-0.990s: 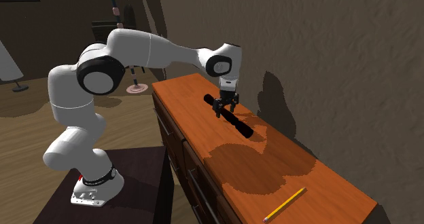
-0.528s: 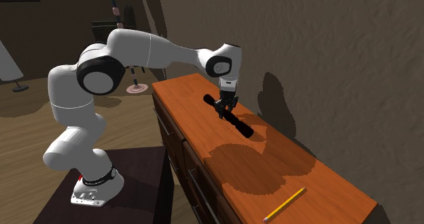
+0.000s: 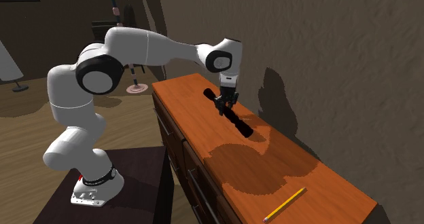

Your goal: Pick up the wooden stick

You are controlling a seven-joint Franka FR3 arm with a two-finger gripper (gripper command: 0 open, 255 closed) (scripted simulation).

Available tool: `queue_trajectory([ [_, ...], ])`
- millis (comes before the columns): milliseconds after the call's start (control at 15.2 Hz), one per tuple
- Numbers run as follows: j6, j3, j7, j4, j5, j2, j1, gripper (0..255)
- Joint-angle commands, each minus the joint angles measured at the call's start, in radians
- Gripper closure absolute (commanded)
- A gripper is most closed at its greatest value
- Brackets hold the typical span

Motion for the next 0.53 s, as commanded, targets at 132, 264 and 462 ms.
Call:
queue_trajectory([
  [132,-0.053,0.002,-0.004,0.05,0.003,-0.004,0.003,255],
  [264,-0.079,0.003,-0.007,0.076,0.004,-0.005,0.005,255],
  [462,-0.12,0.004,-0.009,0.117,0.005,-0.004,0.008,255],
])
